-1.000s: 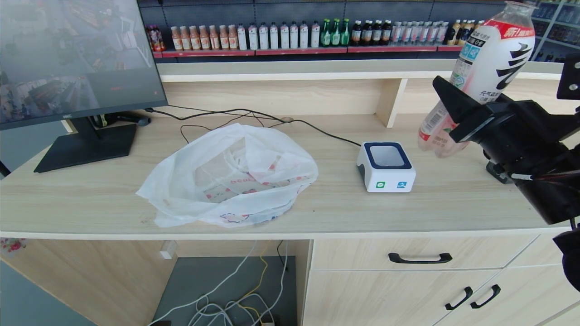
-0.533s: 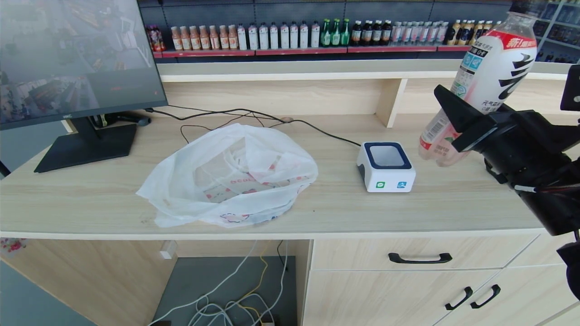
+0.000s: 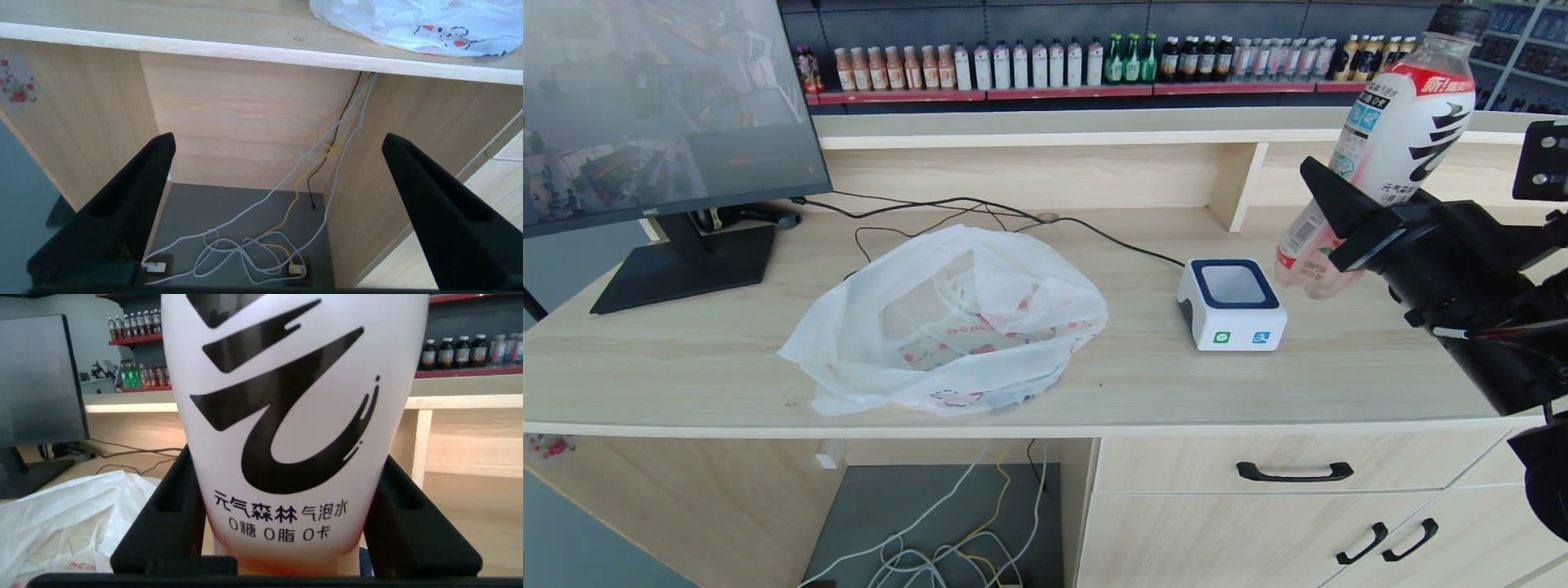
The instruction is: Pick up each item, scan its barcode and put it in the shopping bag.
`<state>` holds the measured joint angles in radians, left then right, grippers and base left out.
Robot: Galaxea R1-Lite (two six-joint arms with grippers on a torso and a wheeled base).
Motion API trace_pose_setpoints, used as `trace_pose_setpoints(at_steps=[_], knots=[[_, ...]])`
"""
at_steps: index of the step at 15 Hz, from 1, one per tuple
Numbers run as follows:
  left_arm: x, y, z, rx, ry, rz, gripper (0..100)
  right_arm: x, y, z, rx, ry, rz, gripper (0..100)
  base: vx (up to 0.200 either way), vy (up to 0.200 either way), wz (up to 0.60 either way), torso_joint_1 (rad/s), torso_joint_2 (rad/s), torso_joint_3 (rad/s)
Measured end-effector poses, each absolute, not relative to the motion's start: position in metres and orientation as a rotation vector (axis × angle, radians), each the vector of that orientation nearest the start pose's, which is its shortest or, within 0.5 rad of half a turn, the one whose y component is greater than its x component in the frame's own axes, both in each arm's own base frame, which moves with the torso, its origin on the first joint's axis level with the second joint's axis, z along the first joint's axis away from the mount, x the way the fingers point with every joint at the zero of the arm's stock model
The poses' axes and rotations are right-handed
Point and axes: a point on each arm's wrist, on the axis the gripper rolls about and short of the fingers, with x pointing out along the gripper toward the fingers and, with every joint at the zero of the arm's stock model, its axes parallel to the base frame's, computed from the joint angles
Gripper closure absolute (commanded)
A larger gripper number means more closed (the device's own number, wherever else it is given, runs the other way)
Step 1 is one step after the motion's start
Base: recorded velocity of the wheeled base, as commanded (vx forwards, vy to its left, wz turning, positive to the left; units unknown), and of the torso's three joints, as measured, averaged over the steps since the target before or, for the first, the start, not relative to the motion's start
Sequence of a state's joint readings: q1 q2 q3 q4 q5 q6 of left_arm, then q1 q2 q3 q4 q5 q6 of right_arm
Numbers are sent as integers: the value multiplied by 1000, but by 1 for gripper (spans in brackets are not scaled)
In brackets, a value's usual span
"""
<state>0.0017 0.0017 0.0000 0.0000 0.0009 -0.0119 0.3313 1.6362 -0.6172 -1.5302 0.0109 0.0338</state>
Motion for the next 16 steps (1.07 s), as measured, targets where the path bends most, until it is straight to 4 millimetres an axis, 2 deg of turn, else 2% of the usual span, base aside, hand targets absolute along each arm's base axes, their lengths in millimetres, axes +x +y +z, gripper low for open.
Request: trace_pose_setpoints(at_steps=[9, 11, 13, 16], knots=[[-23, 0, 76, -9, 2, 1, 0, 256, 89, 236, 111, -488, 349, 100, 0, 200, 0, 0, 2, 0], [-23, 0, 76, -7, 2, 1, 0, 258, 92, 237, 112, -491, 358, 100, 0, 0, 0, 0, 0, 0], [-23, 0, 76, -6, 2, 0, 0, 262, 103, 241, 121, -511, 389, 100, 0, 0, 0, 0, 0, 0], [-23, 0, 76, -6, 2, 0, 0, 267, 135, 247, 143, -534, 478, 100, 0, 0, 0, 0, 0, 0]])
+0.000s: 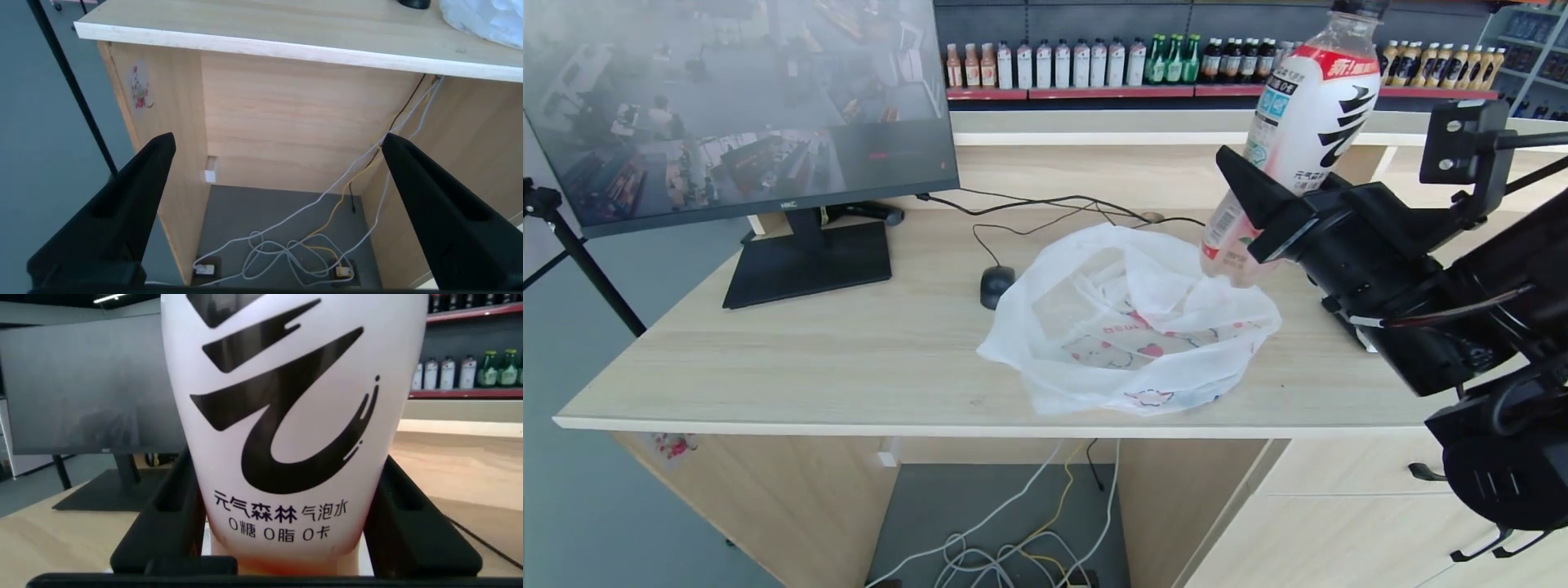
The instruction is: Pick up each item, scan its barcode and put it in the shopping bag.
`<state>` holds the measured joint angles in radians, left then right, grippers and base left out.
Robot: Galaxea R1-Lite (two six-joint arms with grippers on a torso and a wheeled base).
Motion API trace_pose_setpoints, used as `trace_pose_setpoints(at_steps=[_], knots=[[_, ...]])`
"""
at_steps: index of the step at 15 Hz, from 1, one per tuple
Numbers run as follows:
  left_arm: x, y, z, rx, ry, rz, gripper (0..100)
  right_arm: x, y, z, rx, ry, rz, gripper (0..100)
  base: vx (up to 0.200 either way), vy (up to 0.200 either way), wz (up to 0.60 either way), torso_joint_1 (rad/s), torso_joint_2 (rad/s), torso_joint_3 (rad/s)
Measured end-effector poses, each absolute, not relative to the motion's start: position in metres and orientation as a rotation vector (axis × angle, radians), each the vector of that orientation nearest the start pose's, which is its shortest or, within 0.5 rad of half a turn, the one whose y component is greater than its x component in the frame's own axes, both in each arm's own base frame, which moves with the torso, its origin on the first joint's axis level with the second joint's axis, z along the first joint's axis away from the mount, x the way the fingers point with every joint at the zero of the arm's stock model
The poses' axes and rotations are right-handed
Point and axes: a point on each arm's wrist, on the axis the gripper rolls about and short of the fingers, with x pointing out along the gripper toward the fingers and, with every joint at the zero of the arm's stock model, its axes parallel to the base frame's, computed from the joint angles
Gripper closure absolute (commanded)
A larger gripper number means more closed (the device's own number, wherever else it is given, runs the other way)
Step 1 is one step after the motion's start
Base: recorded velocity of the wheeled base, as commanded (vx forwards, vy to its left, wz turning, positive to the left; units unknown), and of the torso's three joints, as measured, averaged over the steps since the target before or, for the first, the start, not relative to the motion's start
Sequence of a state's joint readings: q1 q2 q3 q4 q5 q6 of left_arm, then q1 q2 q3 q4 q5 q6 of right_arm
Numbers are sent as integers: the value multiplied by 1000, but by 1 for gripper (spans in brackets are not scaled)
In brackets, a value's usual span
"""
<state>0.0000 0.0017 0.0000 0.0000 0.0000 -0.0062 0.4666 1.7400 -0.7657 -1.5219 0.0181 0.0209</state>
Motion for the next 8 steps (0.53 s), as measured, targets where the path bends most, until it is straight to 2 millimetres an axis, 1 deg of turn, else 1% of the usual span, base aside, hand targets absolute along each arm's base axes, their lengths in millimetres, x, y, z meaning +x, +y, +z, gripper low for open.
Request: trace_pose_setpoints(at_steps=[2, 4, 5, 8], knots=[[-23, 0, 76, -7, 2, -1, 0, 268, 163, 248, 167, -543, 551, 100, 0, 0, 0, 0, 0, 0], [-23, 0, 75, -7, 2, -1, 0, 273, 188, 242, 178, -529, 606, 100, 0, 0, 0, 0, 0, 0], [-23, 0, 76, -7, 2, 0, 0, 278, 196, 239, 181, -527, 618, 100, 0, 0, 0, 0, 0, 0], [-23, 0, 76, -7, 1, 0, 0, 294, 213, 226, 183, -504, 633, 100, 0, 0, 0, 0, 0, 0]])
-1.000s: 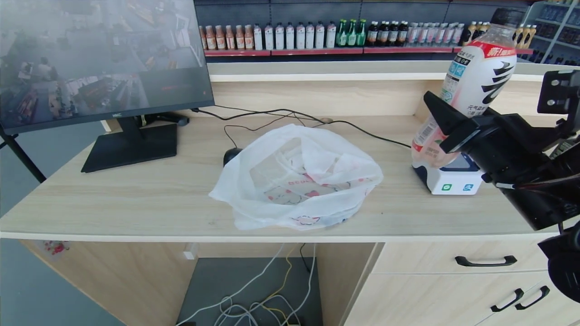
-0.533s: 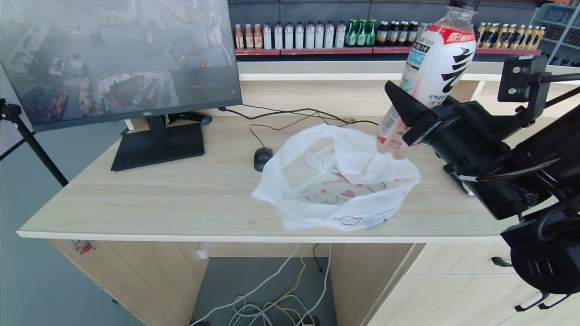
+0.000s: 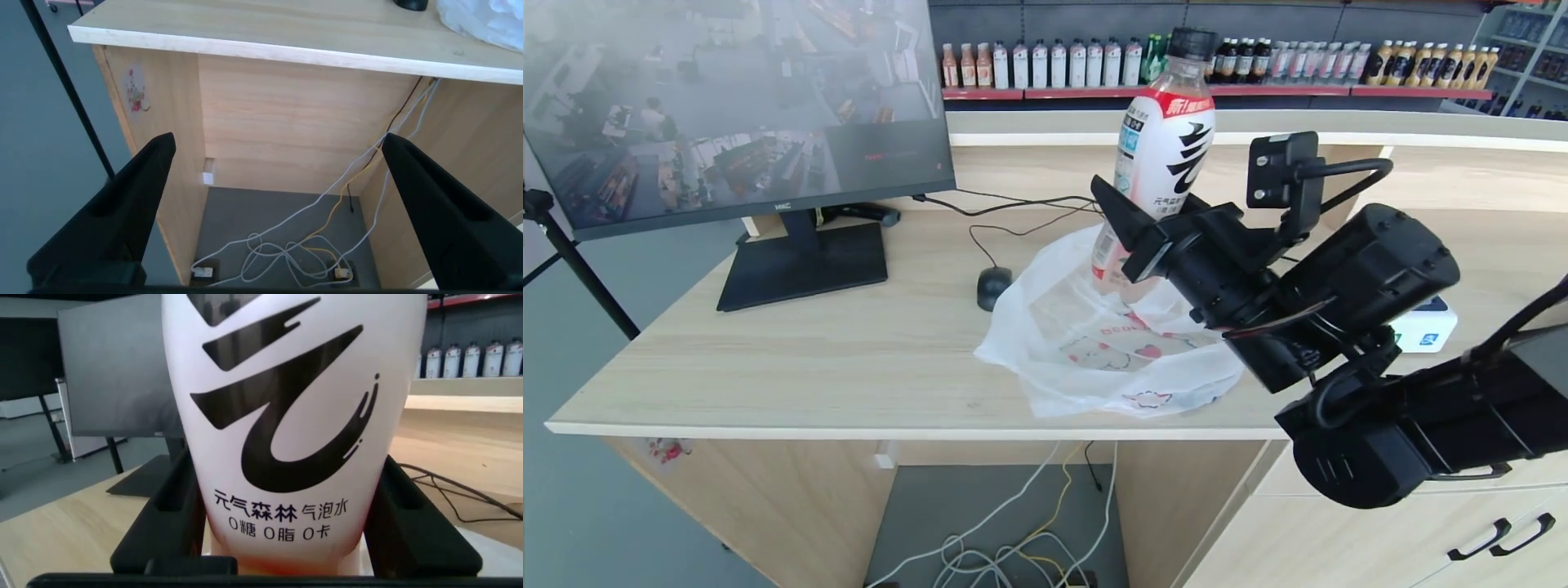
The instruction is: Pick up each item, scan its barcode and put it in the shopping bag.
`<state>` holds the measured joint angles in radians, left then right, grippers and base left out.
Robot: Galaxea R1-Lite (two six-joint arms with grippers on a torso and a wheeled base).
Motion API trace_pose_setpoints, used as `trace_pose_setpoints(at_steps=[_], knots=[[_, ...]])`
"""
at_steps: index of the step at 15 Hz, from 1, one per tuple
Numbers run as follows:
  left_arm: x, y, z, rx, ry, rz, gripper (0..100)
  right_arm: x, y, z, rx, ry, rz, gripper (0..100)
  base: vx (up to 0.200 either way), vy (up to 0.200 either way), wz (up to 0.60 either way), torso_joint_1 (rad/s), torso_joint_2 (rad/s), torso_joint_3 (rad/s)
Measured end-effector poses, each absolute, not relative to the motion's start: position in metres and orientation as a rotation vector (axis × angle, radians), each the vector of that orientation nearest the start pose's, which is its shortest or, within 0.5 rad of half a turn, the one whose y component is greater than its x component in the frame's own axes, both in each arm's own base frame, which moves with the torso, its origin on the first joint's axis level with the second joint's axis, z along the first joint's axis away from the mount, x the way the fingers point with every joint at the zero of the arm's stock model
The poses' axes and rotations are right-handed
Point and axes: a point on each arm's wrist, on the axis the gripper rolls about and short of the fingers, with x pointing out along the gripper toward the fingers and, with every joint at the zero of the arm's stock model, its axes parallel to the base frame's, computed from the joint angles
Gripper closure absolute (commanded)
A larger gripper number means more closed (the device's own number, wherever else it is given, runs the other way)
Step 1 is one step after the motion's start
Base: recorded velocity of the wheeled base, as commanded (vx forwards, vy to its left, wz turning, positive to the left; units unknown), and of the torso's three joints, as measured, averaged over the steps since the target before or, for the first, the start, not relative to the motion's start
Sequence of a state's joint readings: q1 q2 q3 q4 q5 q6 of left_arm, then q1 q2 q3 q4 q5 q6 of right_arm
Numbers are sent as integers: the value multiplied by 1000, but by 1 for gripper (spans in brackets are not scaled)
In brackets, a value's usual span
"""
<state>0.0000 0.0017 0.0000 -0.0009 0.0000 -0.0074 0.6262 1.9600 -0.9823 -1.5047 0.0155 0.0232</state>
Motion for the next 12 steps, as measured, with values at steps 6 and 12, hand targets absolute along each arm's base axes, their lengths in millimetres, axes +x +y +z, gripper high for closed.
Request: trace_pose_setpoints(at_steps=[6, 12], knots=[[-23, 0, 76, -7, 0, 0, 0, 322, 230, 204, 175, -483, 628, 100, 0, 0, 0, 0, 0, 0], [-23, 0, 76, -7, -3, 0, 0, 349, 226, 176, 144, -432, 599, 100, 0, 0, 0, 0, 0, 0]])
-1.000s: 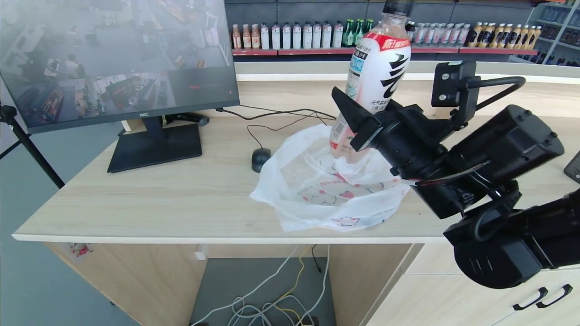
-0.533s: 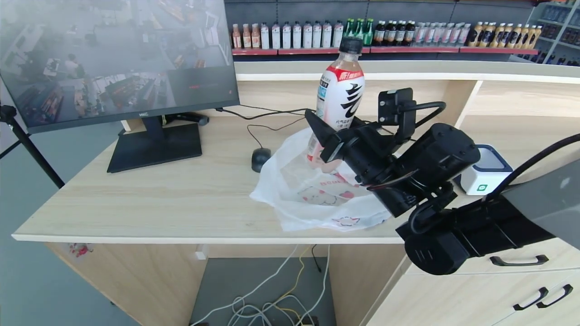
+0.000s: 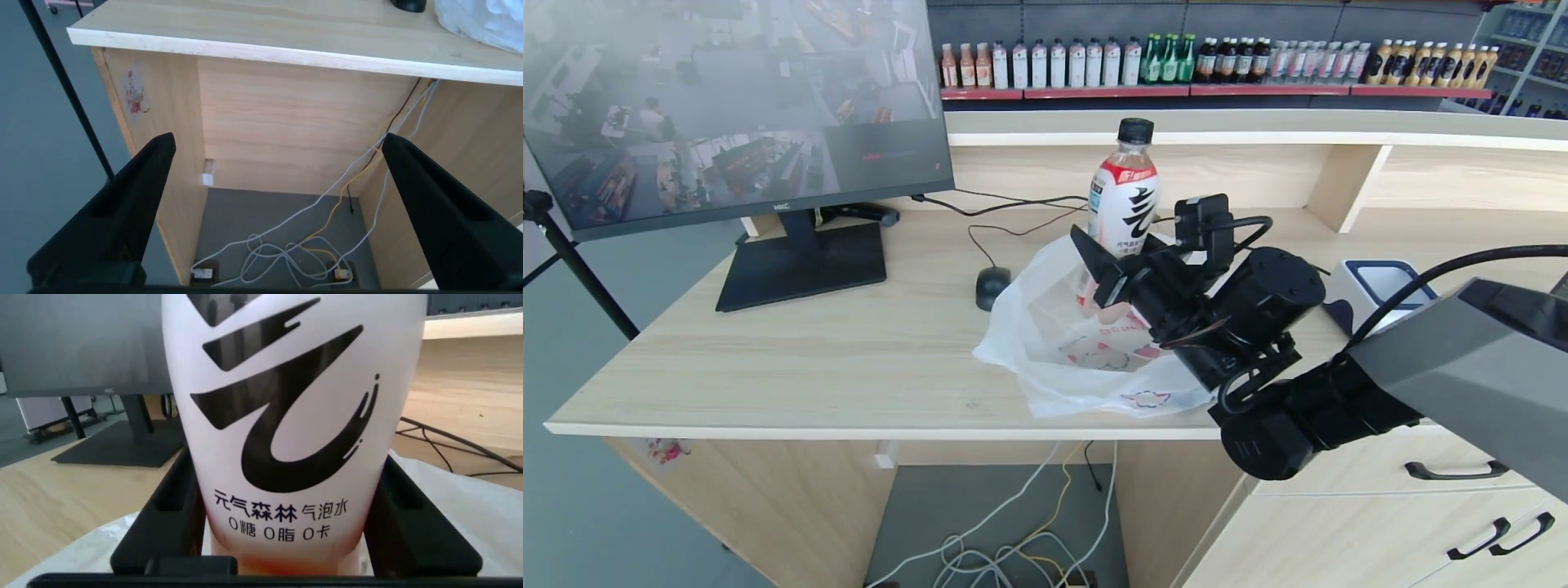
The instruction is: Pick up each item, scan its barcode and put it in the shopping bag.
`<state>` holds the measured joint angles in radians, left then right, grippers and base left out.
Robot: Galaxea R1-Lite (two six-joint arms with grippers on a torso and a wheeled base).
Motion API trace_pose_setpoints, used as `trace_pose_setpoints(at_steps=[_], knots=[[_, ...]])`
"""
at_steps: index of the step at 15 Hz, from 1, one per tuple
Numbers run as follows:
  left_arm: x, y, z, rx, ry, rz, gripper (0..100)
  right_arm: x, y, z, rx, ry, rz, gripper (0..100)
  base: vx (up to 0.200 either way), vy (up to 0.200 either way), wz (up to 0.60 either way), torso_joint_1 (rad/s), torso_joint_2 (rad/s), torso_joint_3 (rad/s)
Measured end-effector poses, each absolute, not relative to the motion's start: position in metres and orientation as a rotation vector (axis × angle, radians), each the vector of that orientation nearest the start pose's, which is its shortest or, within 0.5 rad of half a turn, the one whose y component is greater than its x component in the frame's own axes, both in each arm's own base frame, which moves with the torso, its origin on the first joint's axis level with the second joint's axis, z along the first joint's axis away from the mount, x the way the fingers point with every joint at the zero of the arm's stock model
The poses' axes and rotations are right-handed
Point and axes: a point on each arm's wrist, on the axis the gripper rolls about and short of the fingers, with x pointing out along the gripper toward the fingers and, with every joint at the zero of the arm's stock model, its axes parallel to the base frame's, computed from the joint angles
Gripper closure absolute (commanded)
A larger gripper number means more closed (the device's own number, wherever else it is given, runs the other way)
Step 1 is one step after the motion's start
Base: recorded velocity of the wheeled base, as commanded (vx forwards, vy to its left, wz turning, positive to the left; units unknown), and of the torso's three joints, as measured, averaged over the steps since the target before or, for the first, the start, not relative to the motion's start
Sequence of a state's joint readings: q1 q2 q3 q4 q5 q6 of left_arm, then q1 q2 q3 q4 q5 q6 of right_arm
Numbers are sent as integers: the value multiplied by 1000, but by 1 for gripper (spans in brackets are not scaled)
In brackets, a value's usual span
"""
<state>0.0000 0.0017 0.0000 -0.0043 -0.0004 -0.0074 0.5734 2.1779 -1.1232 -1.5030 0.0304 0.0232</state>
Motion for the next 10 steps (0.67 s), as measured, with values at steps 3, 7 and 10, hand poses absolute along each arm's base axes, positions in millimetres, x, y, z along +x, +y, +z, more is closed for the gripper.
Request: trace_pose_setpoints(at_steps=[3, 7, 10], knots=[[-23, 0, 76, -7, -3, 0, 0, 357, 229, 164, 138, -413, 598, 100, 0, 0, 0, 0, 0, 0], [-23, 0, 76, -7, -2, 0, 0, 364, 234, 153, 135, -401, 599, 100, 0, 0, 0, 0, 0, 0], [-23, 0, 76, -7, -3, 0, 0, 366, 236, 146, 129, -387, 599, 100, 0, 0, 0, 0, 0, 0]])
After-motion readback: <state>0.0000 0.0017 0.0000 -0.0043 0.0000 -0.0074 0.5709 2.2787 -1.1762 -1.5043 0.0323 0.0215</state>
